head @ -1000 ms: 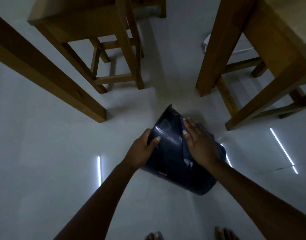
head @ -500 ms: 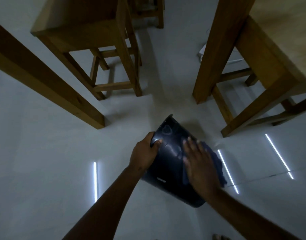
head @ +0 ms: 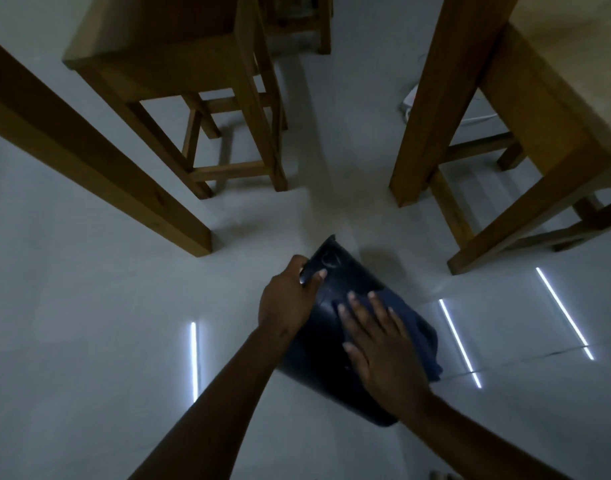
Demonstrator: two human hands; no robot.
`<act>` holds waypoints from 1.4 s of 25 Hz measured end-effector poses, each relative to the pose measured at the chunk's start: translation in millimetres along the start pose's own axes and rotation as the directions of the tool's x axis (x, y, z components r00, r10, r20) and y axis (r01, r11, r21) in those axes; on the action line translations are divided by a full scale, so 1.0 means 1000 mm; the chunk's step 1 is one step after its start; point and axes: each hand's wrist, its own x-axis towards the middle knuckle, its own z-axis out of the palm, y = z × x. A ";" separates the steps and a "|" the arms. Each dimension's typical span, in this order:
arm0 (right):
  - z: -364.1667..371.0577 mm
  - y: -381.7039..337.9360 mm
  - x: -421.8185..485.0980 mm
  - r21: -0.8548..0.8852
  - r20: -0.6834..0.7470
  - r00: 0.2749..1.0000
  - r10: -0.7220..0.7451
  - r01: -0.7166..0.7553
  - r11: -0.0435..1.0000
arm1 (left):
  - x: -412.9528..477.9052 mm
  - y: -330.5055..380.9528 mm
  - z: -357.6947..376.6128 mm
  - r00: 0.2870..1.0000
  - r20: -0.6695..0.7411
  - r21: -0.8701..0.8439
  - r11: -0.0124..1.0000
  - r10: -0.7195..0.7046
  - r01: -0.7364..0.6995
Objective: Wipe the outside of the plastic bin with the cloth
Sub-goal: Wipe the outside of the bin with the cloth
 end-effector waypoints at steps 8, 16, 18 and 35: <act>-0.002 -0.002 0.002 0.027 -0.029 0.998 0.053 -0.052 0.998 | 0.002 -0.010 0.000 0.995 0.081 -0.086 0.995 0.058 -0.051; -0.007 0.033 0.054 0.272 -0.037 0.968 0.250 -0.231 0.934 | -0.005 -0.004 -0.020 0.922 0.388 -0.333 0.935 0.013 0.127; -0.009 0.034 0.050 0.311 -0.018 0.968 0.250 -0.232 0.922 | -0.009 -0.012 -0.023 0.912 0.410 -0.335 0.931 0.009 0.142; -0.008 0.005 0.020 -0.097 -0.003 0.996 -0.087 0.087 0.992 | 0.002 0.000 -0.008 0.975 0.218 -0.184 0.983 0.029 0.012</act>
